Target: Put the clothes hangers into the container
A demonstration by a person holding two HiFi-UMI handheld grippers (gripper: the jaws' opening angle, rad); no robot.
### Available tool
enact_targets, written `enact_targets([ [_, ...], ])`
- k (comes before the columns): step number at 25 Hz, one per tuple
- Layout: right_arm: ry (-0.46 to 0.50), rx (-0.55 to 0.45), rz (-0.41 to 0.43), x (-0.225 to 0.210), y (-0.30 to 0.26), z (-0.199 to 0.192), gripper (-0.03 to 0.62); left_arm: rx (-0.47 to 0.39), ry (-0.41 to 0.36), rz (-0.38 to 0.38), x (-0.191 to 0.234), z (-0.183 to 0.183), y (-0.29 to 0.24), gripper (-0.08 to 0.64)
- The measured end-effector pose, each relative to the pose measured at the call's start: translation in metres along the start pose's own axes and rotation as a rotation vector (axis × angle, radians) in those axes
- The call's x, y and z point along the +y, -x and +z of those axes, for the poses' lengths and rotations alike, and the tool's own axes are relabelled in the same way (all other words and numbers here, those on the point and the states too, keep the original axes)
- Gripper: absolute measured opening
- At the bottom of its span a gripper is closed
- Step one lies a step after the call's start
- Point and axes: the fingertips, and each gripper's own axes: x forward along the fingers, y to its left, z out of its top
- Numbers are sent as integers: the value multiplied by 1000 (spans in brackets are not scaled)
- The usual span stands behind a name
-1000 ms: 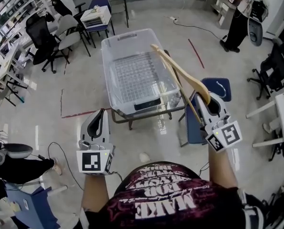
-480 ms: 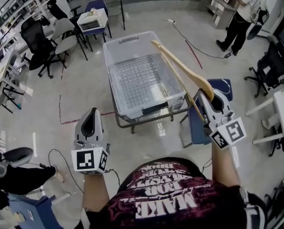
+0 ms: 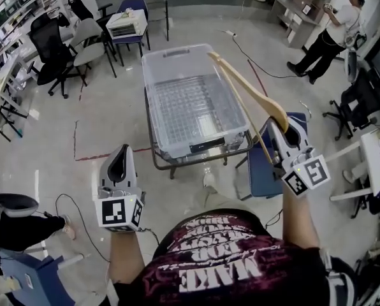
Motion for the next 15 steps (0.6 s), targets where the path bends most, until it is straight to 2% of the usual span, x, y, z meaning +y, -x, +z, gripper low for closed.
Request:
enact_targets([
  [7,-19,-5,67,11,-25,-5,61,26,-5,34,10,-6,7,6],
  [15,-46,-15,78,-14,-47,-10,61,41,-30,25,4,-7,-24,6],
])
